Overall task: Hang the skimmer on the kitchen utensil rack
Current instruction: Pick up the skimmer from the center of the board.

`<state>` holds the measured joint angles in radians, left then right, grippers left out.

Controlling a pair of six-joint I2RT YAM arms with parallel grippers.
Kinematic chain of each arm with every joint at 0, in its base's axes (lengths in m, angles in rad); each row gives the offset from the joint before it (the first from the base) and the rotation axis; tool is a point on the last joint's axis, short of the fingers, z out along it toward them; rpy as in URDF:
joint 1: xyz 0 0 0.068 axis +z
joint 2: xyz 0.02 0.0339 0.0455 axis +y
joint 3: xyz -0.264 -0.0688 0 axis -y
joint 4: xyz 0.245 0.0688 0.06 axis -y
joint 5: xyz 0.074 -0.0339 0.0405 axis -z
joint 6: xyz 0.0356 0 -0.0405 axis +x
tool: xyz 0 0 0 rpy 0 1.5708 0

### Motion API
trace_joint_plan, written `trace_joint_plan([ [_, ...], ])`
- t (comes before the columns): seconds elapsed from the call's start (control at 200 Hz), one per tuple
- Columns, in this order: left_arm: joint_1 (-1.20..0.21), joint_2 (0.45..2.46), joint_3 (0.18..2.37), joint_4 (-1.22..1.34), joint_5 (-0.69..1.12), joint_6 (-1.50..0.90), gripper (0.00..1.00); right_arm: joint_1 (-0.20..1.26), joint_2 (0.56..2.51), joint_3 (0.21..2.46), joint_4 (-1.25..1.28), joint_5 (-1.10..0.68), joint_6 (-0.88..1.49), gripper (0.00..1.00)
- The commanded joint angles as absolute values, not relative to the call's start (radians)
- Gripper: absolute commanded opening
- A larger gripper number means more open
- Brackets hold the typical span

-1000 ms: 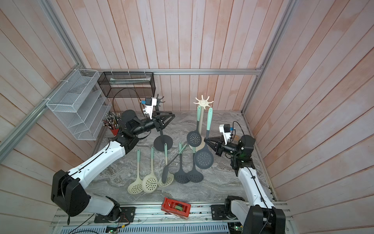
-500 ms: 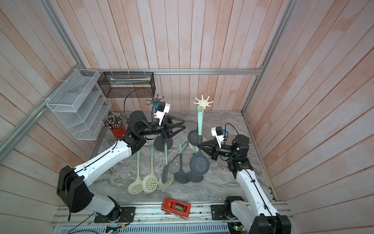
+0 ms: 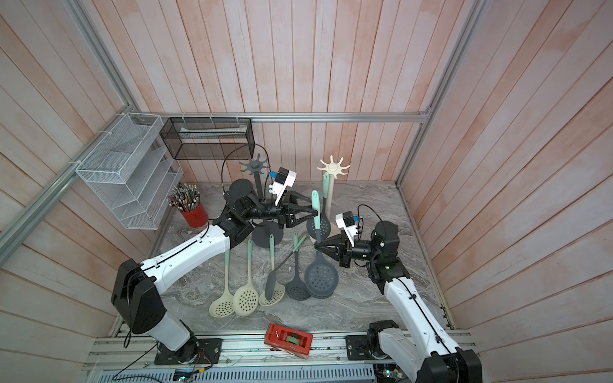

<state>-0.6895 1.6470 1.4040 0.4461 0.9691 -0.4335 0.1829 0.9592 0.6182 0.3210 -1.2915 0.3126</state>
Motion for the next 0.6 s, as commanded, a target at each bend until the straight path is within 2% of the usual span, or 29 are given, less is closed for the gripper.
trace_joint_plan([
  [0.0, -0.696, 1.667, 1.436, 0.451, 0.979, -0.434, 0.37, 0.19, 0.946, 0.618, 0.316, -1.285, 0.298, 0.0],
  [0.255, -0.706, 1.68, 1.458, 0.399, 0.924, -0.415, 0.0, 0.195, 0.947, 0.625, 0.282, -1.25, 0.285, 0.0],
  [0.365, -0.707, 1.674, 1.459, 0.367, 0.88, -0.396, 0.0, 0.195, 0.933, 0.637, 0.242, -1.205, 0.279, 0.0],
  [0.505, -0.707, 1.669, 1.465, 0.316, 0.821, -0.38, 0.0, 0.196, 0.878, 0.653, 0.193, -1.073, 0.296, 0.4],
  [0.595, -0.707, 1.669, 1.476, 0.27, 0.761, -0.376, 0.0, 0.195, 0.824, 0.664, 0.155, -0.951, 0.308, 0.58],
])
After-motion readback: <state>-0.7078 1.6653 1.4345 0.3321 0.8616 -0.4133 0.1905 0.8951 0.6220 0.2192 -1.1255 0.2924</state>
